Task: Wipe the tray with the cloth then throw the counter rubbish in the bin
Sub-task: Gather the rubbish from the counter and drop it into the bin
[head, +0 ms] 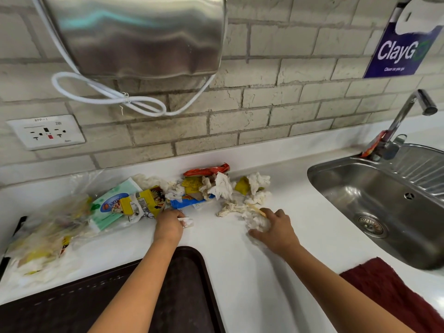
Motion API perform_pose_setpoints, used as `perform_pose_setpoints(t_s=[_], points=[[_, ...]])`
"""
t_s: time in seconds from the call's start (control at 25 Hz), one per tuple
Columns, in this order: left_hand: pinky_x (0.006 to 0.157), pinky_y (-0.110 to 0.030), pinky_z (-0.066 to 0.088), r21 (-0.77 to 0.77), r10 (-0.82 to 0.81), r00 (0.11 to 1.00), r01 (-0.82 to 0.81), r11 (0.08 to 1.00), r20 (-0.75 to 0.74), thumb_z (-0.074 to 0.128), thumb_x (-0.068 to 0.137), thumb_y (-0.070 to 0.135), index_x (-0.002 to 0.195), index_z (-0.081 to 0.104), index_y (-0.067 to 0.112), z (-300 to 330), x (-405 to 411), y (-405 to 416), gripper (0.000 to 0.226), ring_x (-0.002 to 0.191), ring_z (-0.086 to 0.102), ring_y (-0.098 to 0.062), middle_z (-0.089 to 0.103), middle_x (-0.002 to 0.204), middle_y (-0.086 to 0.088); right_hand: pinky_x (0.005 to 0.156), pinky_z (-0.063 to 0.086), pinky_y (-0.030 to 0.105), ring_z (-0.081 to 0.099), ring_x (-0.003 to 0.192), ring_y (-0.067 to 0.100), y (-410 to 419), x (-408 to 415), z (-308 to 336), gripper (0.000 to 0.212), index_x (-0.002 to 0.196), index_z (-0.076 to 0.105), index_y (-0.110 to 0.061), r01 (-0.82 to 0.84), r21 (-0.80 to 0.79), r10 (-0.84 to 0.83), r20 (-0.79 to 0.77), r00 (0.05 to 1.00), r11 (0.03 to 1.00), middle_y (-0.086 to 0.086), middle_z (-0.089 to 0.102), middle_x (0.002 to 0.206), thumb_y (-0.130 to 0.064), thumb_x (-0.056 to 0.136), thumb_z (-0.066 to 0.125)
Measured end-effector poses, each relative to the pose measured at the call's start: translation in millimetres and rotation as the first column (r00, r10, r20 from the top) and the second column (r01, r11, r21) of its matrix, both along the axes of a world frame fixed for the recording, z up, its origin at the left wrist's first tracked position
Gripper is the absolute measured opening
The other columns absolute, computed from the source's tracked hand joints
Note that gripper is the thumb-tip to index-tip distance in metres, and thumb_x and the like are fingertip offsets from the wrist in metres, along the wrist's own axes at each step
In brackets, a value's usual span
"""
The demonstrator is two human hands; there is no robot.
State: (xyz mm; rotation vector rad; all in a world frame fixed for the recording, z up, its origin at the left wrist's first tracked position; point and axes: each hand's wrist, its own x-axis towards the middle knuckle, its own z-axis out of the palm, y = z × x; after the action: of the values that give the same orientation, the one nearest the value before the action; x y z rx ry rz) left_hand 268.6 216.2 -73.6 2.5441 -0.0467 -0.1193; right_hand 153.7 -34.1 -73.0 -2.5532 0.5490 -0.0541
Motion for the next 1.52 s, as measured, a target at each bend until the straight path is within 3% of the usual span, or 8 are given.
perform_pose_setpoints(t_s=[0.12, 0.28, 0.44, 0.6, 0.8, 1.04, 1.32, 1.52], points=[[0.087, -0.018, 0.038, -0.014, -0.003, 1.000, 0.003, 1.000, -0.016, 0.057, 0.086, -0.002, 0.112, 0.067, 0.002, 2.5, -1.4, 0.3, 0.028, 0.114, 0.055, -0.026, 0.058, 0.126, -0.014, 0.095, 0.037, 0.032, 0.040, 0.115, 0.029, -3.4, -2.5, -6.9, 0.054, 0.126, 0.049, -0.017, -0.076, -0.118, 0.076, -0.006, 0.997, 0.990, 0.004, 0.045, 0.125, -0.036, 0.078, 0.067], [0.076, -0.016, 0.036, -0.239, 0.157, 0.986, -0.139, 0.961, 0.058, 0.058, 0.083, -0.008, 0.099, 0.068, -0.004, 12.1, -15.3, -1.8, 0.020, 0.109, 0.057, -0.030, 0.061, 0.119, -0.018, 0.075, 0.043, 0.033, 0.052, 0.096, 0.033, -0.9, -4.2, -0.6, 0.019, 0.100, 0.049, -0.009, -0.158, -0.024, 0.159, 0.026, 0.987, 0.987, 0.013, 0.056, 0.104, -0.006, 0.081, 0.050], [0.074, -0.023, 0.042, -0.569, 0.234, 0.971, -0.222, 0.792, -0.052, 0.062, 0.084, -0.002, 0.099, 0.067, 0.002, 40.9, -51.2, -17.6, 0.016, 0.093, 0.061, -0.023, 0.064, 0.103, -0.010, 0.069, 0.044, 0.025, 0.057, 0.086, 0.026, -2.6, -24.3, 19.7, 0.029, 0.089, 0.056, -0.017, -0.064, 0.331, -0.041, 0.301, 0.953, 0.942, 0.008, 0.060, 0.096, 0.008, 0.076, 0.047], [0.053, -0.014, 0.051, -0.779, 0.108, 0.973, -0.227, 0.585, -0.202, 0.060, 0.086, -0.003, 0.077, 0.060, 0.013, 64.3, -105.3, -47.1, 0.019, 0.069, 0.056, -0.009, 0.062, 0.083, -0.001, 0.057, 0.044, 0.010, 0.058, 0.080, 0.016, -10.7, -58.6, 49.0, 0.026, 0.087, 0.061, -0.013, -0.040, 0.490, -0.164, 0.367, 0.916, 0.871, 0.001, 0.063, 0.095, 0.008, 0.079, 0.049], [0.053, -0.014, 0.053, -0.820, -0.024, 0.981, -0.146, 0.554, -0.191, 0.058, 0.087, -0.002, 0.075, 0.060, 0.014, 68.0, -175.1, -84.3, 0.020, 0.067, 0.057, -0.013, 0.062, 0.078, -0.001, 0.042, 0.040, 0.015, 0.051, 0.056, 0.010, -27.0, -112.8, 67.4, 0.033, 0.068, 0.054, -0.013, -0.109, 0.689, -0.253, 0.402, 0.880, 0.716, -0.001, 0.058, 0.070, 0.016, 0.079, 0.046], [0.059, -0.019, 0.054, -0.836, -0.013, 0.982, -0.154, 0.527, -0.189, 0.058, 0.086, -0.002, 0.075, 0.061, 0.014, 65.0, -258.4, -127.5, 0.020, 0.066, 0.057, -0.015, 0.062, 0.082, -0.002, 0.042, 0.039, 0.012, 0.050, 0.043, -0.002, -47.3, -197.0, 57.0, 0.036, 0.067, 0.053, -0.012, -0.138, 0.724, -0.224, 0.380, 0.898, 0.676, -0.004, 0.055, 0.060, 0.021, 0.078, 0.045], [0.064, -0.023, 0.053, -0.815, -0.051, 0.937, -0.274, 0.510, -0.346, 0.055, 0.087, -0.004, 0.078, 0.062, 0.012, 42.7, -373.4, -156.4, 0.020, 0.068, 0.059, -0.013, 0.064, 0.078, -0.001, 0.069, 0.048, 0.011, 0.060, 0.076, -0.004, -73.6, -299.9, 6.7, 0.027, 0.087, 0.063, -0.018, -0.230, 0.660, -0.216, 0.521, 0.826, 0.715, -0.002, 0.063, 0.089, 0.003, 0.072, 0.056], [0.062, -0.025, 0.053, -0.660, -0.081, 0.767, -0.488, 0.571, -0.637, 0.052, 0.088, -0.005, 0.086, 0.060, 0.010, -30.3, -470.4, -161.5, 0.017, 0.074, 0.060, -0.016, 0.063, 0.086, -0.007, 0.081, 0.042, 0.003, 0.055, 0.093, -0.011, -78.5, -391.4, -78.3, 0.019, 0.084, 0.063, -0.020, -0.227, 0.558, -0.084, 0.477, 0.875, 0.798, 0.001, 0.058, 0.092, -0.017, 0.070, 0.051]])
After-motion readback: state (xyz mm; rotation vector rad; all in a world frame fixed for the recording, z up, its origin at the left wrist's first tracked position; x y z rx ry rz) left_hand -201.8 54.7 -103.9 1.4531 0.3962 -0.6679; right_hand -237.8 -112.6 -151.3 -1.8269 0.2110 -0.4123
